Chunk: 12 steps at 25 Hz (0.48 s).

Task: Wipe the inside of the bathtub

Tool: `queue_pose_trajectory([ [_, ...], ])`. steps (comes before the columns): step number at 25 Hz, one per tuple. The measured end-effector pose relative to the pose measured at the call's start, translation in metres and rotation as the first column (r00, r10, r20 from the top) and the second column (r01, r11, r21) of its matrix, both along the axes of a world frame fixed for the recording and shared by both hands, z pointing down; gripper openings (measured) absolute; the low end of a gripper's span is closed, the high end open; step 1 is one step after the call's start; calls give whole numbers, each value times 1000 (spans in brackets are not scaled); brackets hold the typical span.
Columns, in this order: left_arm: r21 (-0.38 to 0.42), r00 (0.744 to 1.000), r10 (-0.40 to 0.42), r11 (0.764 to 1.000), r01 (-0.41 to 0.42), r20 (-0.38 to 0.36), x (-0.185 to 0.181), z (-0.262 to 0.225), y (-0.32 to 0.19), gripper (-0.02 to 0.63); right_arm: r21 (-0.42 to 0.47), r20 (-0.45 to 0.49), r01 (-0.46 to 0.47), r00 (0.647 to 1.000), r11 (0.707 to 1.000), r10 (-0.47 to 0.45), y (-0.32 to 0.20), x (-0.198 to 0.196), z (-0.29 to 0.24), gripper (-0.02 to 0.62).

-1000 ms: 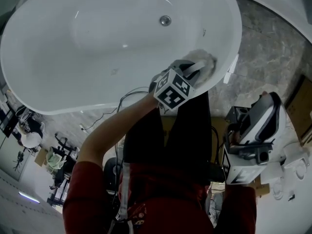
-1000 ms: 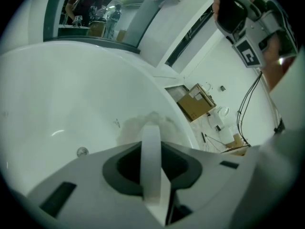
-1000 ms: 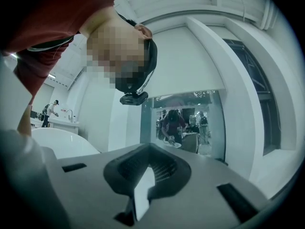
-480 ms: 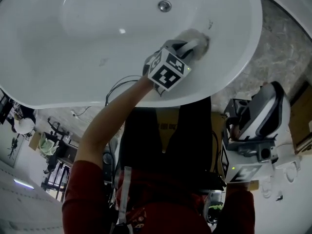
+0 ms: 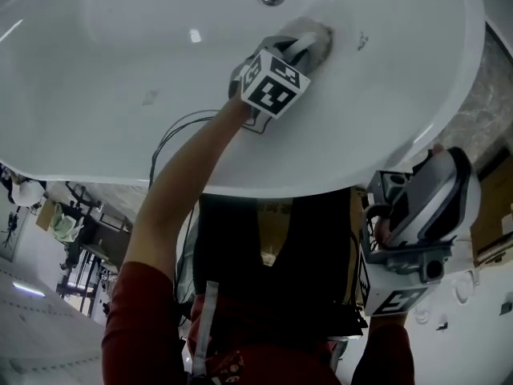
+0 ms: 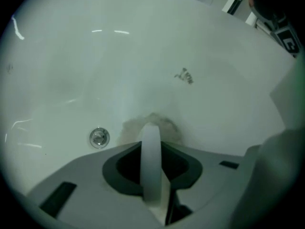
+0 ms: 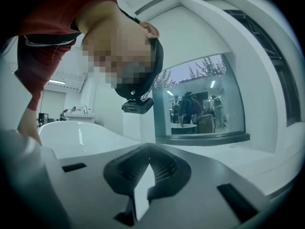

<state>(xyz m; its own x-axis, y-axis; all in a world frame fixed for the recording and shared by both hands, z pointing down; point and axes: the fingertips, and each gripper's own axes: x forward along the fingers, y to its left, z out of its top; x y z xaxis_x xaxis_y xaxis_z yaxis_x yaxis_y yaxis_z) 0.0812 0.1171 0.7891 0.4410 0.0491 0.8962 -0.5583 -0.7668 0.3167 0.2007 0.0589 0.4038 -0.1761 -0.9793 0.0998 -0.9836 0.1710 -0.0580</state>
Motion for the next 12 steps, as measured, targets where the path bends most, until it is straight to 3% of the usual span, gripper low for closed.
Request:
queue_pose_trajectory([
  [12, 107, 987, 14, 994, -32, 163, -39, 95, -24, 98, -47, 64, 80, 995, 996, -77, -29, -29, 30, 11],
])
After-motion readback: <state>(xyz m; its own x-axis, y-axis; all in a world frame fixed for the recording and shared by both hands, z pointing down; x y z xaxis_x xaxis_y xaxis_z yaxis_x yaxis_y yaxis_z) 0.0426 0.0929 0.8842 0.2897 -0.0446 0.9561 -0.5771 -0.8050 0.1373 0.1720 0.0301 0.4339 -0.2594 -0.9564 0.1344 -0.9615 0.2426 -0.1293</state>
